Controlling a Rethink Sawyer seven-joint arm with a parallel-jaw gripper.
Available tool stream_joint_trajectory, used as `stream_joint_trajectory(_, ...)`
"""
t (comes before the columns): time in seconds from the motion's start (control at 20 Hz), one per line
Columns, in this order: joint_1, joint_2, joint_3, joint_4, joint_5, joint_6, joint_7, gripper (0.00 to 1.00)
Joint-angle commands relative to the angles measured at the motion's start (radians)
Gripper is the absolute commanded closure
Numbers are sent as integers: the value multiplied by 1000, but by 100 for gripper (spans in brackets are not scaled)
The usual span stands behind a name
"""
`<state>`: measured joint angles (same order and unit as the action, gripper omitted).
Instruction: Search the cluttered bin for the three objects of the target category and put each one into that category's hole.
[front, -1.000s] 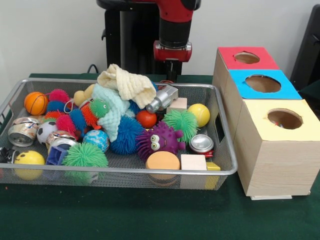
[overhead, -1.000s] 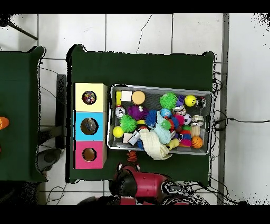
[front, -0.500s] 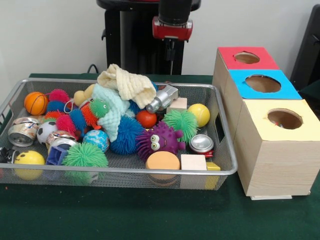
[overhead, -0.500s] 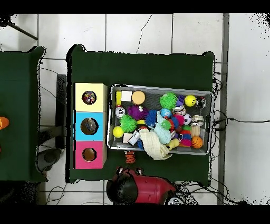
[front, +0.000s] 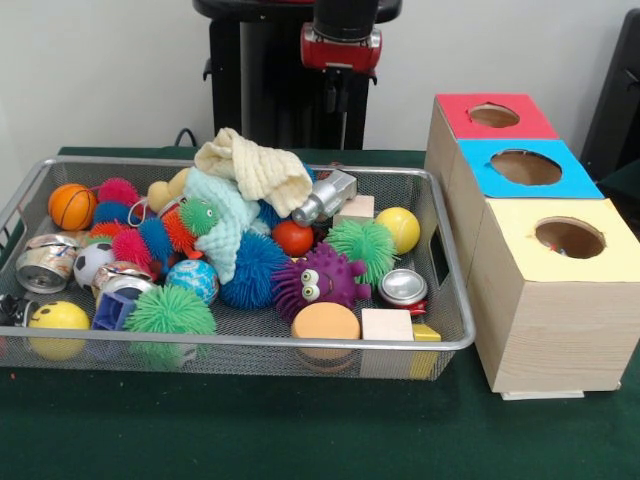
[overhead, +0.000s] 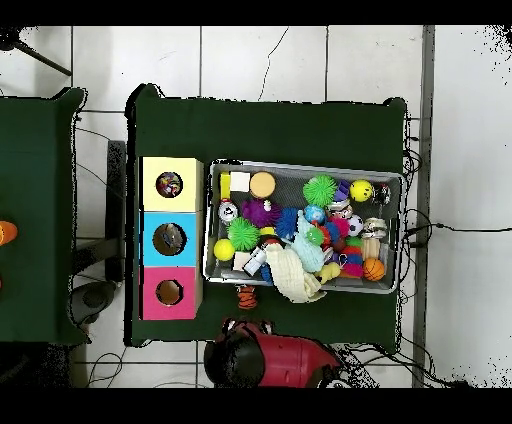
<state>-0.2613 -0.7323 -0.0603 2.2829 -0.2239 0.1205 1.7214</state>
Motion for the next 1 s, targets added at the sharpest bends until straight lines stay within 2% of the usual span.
stream_joint_trajectory(0.05, -8, 82, 54, -107, -4, -65, 128, 0)
stream_joint_trajectory(0.3, 12, 76, 33, -116, -3, -71, 131, 0)
stream_joint_trajectory(0.6, -5, 94, 60, -125, 4, -78, 129, 0)
stream_joint_trajectory(1.0, 2, 127, 69, -211, 8, -39, 98, 0)
